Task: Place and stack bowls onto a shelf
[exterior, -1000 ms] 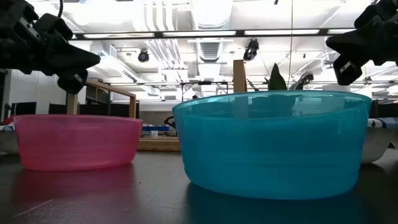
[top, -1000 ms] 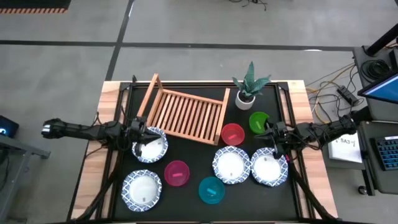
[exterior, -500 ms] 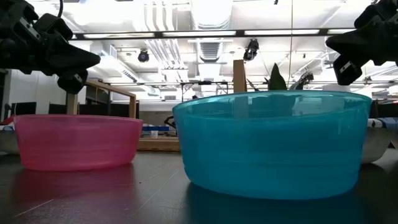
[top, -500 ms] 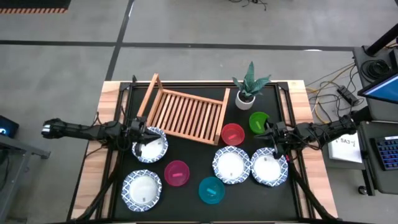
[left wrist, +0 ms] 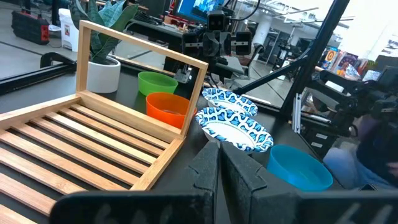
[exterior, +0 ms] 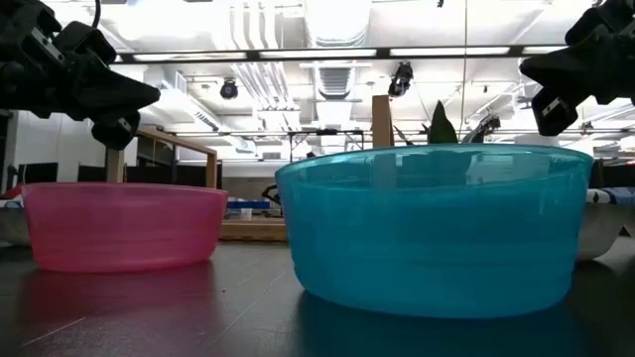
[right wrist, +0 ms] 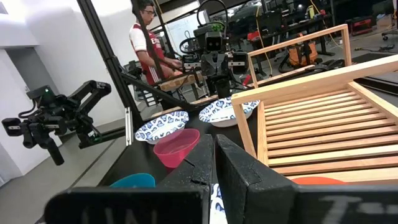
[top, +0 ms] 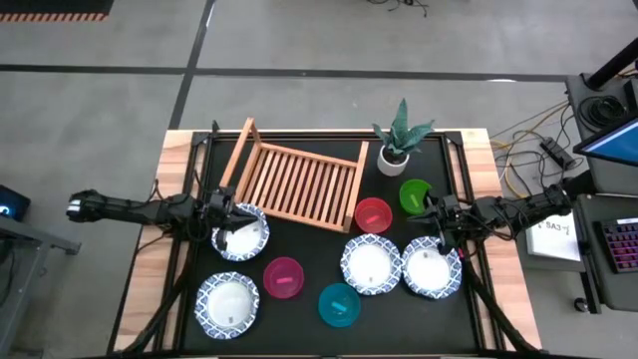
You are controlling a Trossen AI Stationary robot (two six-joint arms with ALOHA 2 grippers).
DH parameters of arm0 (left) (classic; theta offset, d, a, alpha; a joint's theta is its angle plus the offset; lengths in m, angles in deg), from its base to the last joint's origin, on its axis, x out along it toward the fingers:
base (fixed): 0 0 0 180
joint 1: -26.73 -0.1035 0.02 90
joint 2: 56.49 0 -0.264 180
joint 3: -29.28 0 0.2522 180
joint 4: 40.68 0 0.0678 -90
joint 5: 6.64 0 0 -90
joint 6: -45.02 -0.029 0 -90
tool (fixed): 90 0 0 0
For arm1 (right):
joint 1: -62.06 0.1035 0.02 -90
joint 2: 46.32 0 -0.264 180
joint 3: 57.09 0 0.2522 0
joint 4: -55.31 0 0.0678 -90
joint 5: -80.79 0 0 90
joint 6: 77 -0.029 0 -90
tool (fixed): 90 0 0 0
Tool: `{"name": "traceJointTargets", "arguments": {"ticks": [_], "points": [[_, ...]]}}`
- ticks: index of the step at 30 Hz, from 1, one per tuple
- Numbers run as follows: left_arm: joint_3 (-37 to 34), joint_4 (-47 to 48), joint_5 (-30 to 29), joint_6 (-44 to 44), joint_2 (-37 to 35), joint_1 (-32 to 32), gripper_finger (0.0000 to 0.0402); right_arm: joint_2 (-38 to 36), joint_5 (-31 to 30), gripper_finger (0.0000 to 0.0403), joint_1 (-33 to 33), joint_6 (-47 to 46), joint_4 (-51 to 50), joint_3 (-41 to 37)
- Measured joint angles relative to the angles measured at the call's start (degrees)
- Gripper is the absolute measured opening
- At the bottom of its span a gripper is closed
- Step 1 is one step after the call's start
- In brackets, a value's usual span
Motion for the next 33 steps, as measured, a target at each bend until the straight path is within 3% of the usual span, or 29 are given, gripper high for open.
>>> {"name": "traceJointTargets", "arguments": {"ticks": [20, 25, 33], "points": [[0.0, 0.0, 0.0, 0.0, 0.0, 0.0, 0.0000, 0.0, 0.0, 0.0009, 0.0, 0.0, 0.2, 0.0], [0.0, -0.3, -0.4, -0.6, 0.0, 0.0, 0.0000, 0.0, -1.4, 0.0009, 0.0, 0.0, 7.9, 0.0], [0.0, -15.7, -5.2, 2.9, 0.0, 0.0, 0.0000, 1.3, -10.3, 0.0009, 0.0, 2.2, 10.9, 3.8]]}}
